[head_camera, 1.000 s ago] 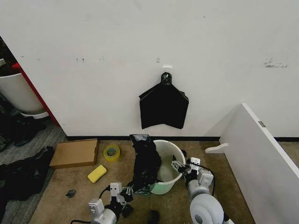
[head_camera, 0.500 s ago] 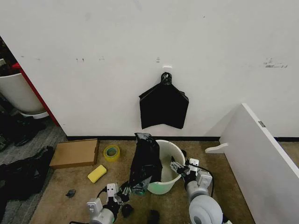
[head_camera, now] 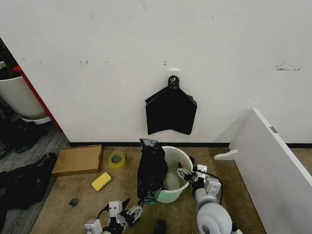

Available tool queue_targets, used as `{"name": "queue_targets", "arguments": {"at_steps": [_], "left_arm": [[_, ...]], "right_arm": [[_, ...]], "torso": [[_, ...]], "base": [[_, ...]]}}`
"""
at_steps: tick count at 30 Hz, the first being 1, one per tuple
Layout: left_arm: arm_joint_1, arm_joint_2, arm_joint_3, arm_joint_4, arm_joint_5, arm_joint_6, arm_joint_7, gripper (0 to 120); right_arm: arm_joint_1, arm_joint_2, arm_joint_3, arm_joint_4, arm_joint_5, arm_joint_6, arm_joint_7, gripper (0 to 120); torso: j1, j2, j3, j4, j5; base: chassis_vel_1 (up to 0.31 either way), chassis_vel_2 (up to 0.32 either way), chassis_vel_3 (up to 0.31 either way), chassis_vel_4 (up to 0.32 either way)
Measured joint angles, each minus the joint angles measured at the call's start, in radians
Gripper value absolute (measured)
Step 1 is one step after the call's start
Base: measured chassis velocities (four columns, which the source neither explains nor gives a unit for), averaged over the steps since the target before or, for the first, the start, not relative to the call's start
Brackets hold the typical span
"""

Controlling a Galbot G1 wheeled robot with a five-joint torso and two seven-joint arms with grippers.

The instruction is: Place the garbage bag over the trash bin.

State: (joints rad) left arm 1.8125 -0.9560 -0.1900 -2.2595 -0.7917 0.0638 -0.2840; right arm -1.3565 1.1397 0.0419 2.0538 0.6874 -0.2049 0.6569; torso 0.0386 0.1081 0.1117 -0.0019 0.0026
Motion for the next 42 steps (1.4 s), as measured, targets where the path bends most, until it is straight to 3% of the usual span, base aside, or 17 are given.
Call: {"name": "queue_targets", "arguments": {"at_steps": [6,11,15,18,30,38,42], "left_arm": [[-0.106,-0.012,0.031,-0.078,-0.028,0.063,-0.097,100],[-0.25,-0.037,0.046,-0.058,-0.056,0.136,-0.182,100],[-0.317,-0.065,0.048,-0.038,-0.098,0.216,-0.258,97],[-0.393,-0.081,0.069,0.012,-0.155,0.277,-0.316,96],[-0.546,-0.137,0.131,0.152,-0.248,0.311,-0.355,96],[-0.682,-0.181,0.202,0.221,-0.317,0.451,-0.481,95],[-0.741,-0.199,0.205,0.256,-0.395,0.531,-0.603,94]], "right_arm": [[-0.012,-0.003,0.012,0.019,0.001,0.0,0.005,100],[-0.018,-0.009,0.015,0.028,0.002,-0.002,0.011,100],[0.004,-0.017,-0.004,0.019,0.016,-0.009,0.009,100],[0.001,-0.021,-0.005,0.019,0.02,-0.011,0.009,100],[-0.006,-0.018,-0.004,0.021,0.022,-0.016,0.021,100],[-0.004,-0.013,-0.003,0.021,0.023,-0.017,0.037,100],[-0.006,-0.012,0.005,0.015,0.026,-0.018,0.045,100]], "torso": [[0.0,0.0,0.0,0.0001,0.0001],[0.0,0.0,0.0,-0.0006,-0.0003],[0.0,0.0,0.0,0.0009,0.0004],[0.0,0.0,0.0,-0.0005,-0.0001],[0.0,0.0,0.0,0.0,0.0],[0.0,0.0,0.0,-0.0002,0.0001],[0.0,0.0,0.0,0.0001,0.0]], "base": [[0.0,0.0,0.0,0.0],[0.0,0.0,0.0,0.0],[0.0,0.0,0.0,0.0],[0.0,0.0,0.0,0.0],[0.0,0.0,0.0,0.0],[0.0,0.0,0.0,0.0],[0.0,0.0,0.0,0.0]]}}
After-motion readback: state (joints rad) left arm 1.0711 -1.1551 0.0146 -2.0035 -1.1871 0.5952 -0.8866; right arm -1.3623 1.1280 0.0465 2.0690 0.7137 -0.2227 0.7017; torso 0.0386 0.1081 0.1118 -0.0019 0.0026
